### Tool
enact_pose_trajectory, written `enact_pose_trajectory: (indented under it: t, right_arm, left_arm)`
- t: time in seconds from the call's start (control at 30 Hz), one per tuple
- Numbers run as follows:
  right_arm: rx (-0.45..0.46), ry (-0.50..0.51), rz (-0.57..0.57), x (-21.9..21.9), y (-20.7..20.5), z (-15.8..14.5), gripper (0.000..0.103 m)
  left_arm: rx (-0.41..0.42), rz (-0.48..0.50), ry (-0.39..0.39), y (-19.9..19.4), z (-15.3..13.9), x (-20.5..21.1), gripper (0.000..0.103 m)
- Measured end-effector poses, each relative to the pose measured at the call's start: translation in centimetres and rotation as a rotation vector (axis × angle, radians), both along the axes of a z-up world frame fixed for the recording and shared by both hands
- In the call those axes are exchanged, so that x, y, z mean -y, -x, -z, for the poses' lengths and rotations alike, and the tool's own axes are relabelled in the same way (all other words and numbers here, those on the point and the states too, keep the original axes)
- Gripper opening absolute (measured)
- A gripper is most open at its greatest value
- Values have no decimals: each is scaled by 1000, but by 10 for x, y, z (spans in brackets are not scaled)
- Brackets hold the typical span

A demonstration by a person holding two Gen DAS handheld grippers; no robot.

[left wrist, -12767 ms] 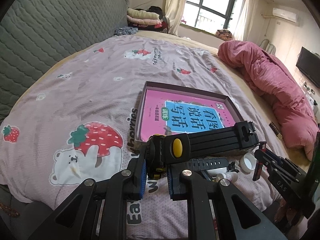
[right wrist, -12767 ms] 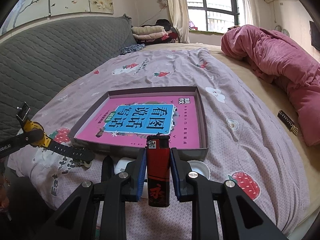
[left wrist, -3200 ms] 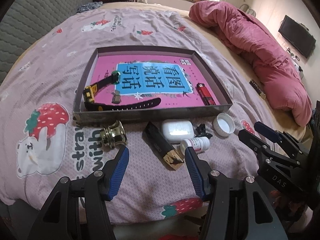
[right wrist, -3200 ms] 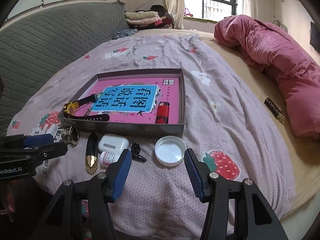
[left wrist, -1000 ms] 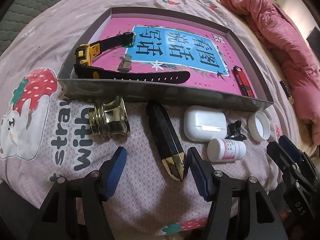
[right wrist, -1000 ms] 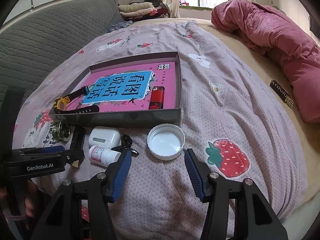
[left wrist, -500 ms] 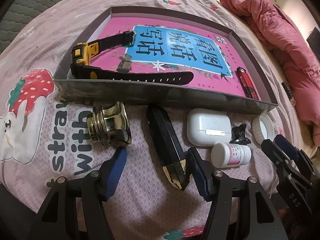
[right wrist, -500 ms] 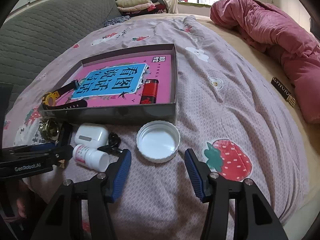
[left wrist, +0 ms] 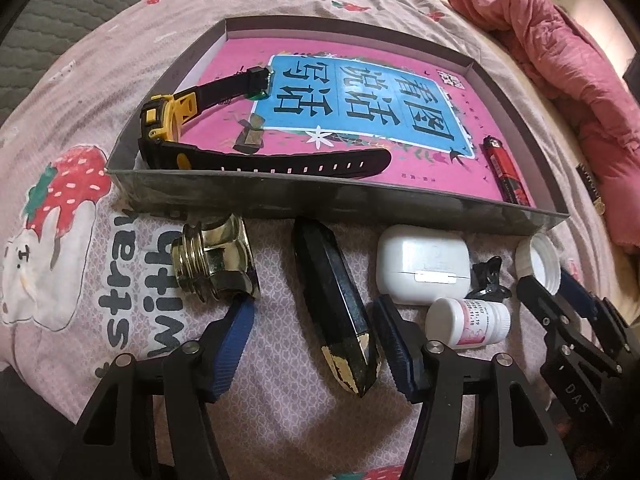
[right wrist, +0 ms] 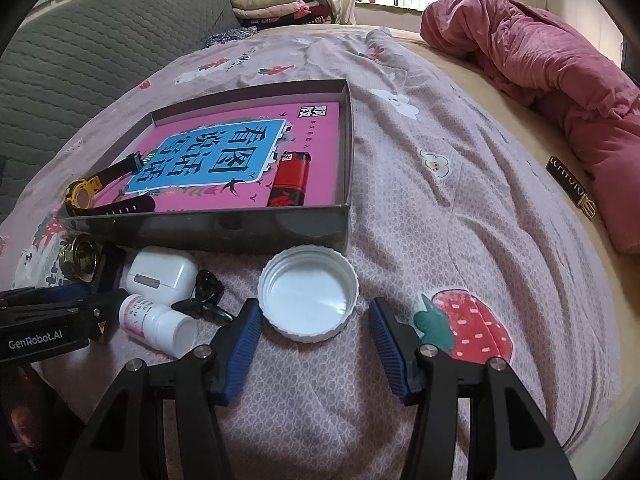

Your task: Organize rigid objects

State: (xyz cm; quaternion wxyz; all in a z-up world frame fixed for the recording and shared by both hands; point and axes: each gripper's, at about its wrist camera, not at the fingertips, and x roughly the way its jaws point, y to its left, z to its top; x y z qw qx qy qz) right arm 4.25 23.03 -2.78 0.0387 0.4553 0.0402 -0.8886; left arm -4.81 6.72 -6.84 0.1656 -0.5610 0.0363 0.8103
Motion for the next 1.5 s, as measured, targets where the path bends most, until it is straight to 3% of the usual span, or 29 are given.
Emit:
enact_pose_trajectory:
  t: [0.23, 0.4, 0.57, 0.77, 1.0, 1.17, 1.5]
  right_arm:
    - [-8, 0, -6, 2, 4, 2, 55]
    - [-15, -12, -14, 2, 7, 4, 55]
    - [-22, -26, -30, 4, 7, 4, 55]
    - [-32, -33, -35, 3, 6, 3, 54]
    - [-51, -28, -51, 3, 5, 1, 50]
    - [-74, -33, -54, 3, 3, -3, 50]
    - [-81, -44, -68, 7, 1, -5, 50]
  left_arm:
    - [1, -24, -7, 5, -3, 2, 53]
    - [18, -49, -39, 9, -2, 5, 49]
    - [32, -67, -97, 12, -3, 14, 37]
    - [13, -22, -75, 6, -4, 4, 27]
    - [2, 24, -60, 1, -5, -2, 24]
    - [-54, 100, -9, -8, -6, -10, 23]
    - [-25, 121, -63, -11, -14, 4, 23]
